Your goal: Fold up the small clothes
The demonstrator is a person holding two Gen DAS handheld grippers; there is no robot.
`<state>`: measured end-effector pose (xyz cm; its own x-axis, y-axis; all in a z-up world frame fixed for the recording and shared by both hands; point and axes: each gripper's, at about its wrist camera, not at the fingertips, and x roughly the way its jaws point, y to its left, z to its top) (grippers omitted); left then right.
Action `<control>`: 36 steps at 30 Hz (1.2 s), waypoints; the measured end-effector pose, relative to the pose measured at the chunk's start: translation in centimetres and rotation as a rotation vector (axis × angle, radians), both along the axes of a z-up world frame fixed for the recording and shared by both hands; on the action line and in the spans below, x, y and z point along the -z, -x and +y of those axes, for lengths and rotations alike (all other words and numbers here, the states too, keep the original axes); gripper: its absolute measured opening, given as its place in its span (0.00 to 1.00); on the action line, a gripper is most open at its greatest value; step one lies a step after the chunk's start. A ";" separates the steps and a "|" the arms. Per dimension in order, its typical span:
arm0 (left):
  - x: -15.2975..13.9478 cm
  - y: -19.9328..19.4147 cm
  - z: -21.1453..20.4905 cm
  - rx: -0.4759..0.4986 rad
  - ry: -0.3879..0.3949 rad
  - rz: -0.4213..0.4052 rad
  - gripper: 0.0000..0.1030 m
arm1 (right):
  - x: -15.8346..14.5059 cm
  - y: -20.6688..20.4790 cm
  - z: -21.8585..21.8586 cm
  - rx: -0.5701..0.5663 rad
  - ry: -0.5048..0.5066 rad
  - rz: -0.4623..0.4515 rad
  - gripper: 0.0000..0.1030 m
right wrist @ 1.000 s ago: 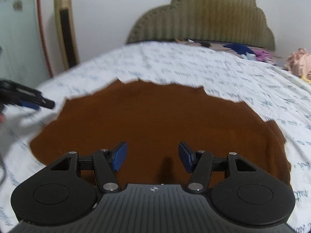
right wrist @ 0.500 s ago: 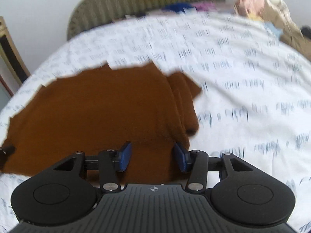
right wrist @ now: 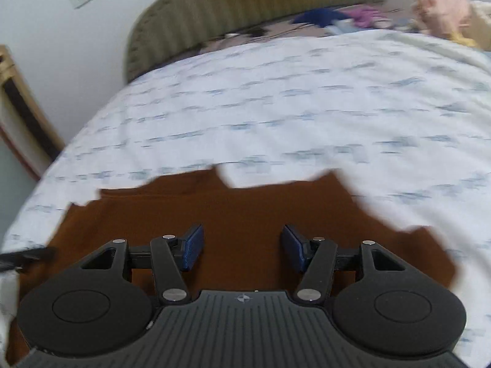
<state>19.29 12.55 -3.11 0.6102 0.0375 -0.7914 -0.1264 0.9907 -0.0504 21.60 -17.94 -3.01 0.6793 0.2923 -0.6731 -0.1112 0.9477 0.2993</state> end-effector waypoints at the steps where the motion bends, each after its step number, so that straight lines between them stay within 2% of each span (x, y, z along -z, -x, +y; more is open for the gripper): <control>1: 0.4 0.3 0.2 -0.005 -0.011 -0.015 0.63 | -0.1 -0.1 1.2 -0.024 0.002 -0.015 0.57; 3: 0.5 1.1 0.9 -0.016 -0.019 -0.030 0.63 | -0.6 -0.6 3.8 -0.106 -0.021 -0.030 0.57; 5: 0.6 1.7 2.0 -0.043 -0.009 -0.033 0.69 | -0.9 -1.4 6.3 -0.159 -0.038 -0.018 0.57; 7: 0.7 2.2 2.7 -0.058 -0.005 -0.043 0.70 | -1.1 -2.4 8.8 -0.210 -0.047 0.008 0.57; 9: 0.5 2.5 3.0 -0.095 -0.040 -0.049 0.70 | -0.6 -3.3 11.3 -0.259 -0.058 0.068 0.57; 10: 0.6 2.7 3.3 -0.124 -0.075 -0.052 0.73 | -0.2 -3.6 12.5 -0.258 -0.049 0.081 0.58; 13: 0.6 3.0 4.8 -0.155 -0.033 -0.054 0.75 | 0.5 -3.8 15.1 -0.256 -0.002 0.068 0.62; 15: 0.2 3.1 4.3 -0.152 -0.054 -0.043 0.75 | 0.5 -3.9 16.5 -0.267 0.054 0.052 0.64; 17: -0.6 3.6 4.7 -0.137 0.003 -0.054 0.74 | -0.1 -3.4 16.6 -0.252 0.082 0.036 0.61; 19: -1.6 4.6 6.2 -0.149 0.076 -0.103 0.74 | -1.8 -1.6 15.4 -0.242 0.058 -0.024 0.56; 21: -2.5 5.4 9.0 -0.190 0.171 -0.138 0.73 | -3.3 1.1 13.7 -0.246 0.023 -0.059 0.56; 23: -2.9 5.7 11.9 -0.202 0.292 -0.131 0.73 | -4.1 4.0 12.4 -0.286 0.001 -0.064 0.56; 25: -2.8 5.8 13.6 -0.204 0.346 -0.094 0.73 | -4.4 7.6 11.4 -0.321 -0.006 -0.073 0.57; 30: -1.9 7.0 12.9 -0.135 0.254 -0.062 0.73 | -3.2 15.9 11.8 -0.407 -0.026 -0.081 0.58; 32: -1.7 7.3 12.3 -0.107 0.253 -0.057 0.73 | -2.8 18.7 13.1 -0.423 -0.007 -0.109 0.58; 36: -1.6 6.3 11.7 -0.090 0.285 -0.043 0.74 | -2.6 22.4 16.5 -0.487 0.098 -0.160 0.57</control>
